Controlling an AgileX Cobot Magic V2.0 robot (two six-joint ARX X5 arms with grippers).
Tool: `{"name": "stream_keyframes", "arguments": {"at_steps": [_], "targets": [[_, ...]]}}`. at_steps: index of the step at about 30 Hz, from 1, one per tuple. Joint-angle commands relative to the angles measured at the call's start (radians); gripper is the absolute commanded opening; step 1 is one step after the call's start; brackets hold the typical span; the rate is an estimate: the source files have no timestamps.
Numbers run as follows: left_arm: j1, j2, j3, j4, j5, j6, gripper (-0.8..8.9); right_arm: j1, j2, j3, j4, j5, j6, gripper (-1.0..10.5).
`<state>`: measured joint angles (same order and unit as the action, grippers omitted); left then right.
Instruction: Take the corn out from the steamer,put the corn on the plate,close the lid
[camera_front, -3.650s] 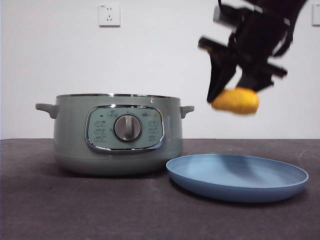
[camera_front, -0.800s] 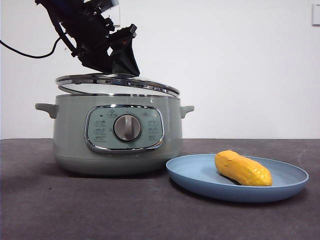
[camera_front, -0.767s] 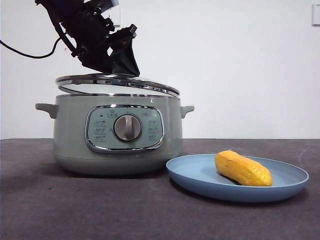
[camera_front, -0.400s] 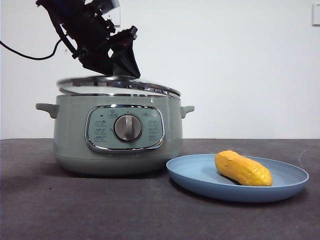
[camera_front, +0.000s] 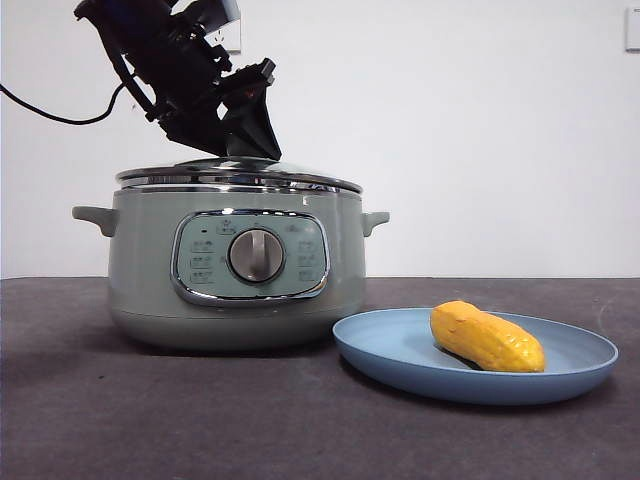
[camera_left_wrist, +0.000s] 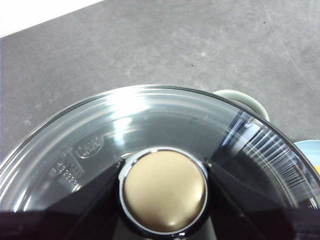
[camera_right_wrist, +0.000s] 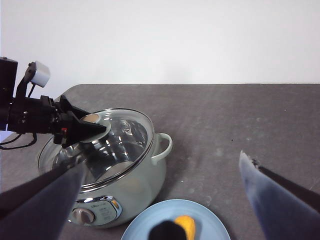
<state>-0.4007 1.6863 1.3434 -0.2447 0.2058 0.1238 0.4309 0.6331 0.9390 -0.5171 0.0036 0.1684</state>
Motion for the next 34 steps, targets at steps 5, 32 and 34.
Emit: {"name": "stream_keyframes", "arguments": {"at_steps": [5, 32, 34], "targets": [[0.003, 0.014, 0.012, -0.017, 0.003, 0.009, -0.08, 0.001, 0.002, 0.003, 0.007, 0.001, -0.004, 5.7], [0.005, 0.051, 0.012, -0.123, 0.005, 0.0, 4.18, 0.002, 0.002, 0.003, -0.016, -0.006, -0.004, 5.7], [0.005, 0.037, 0.013, -0.123, 0.005, 0.0, 4.18, 0.002, 0.002, 0.003, -0.031, -0.006, -0.005, 5.7]]}}
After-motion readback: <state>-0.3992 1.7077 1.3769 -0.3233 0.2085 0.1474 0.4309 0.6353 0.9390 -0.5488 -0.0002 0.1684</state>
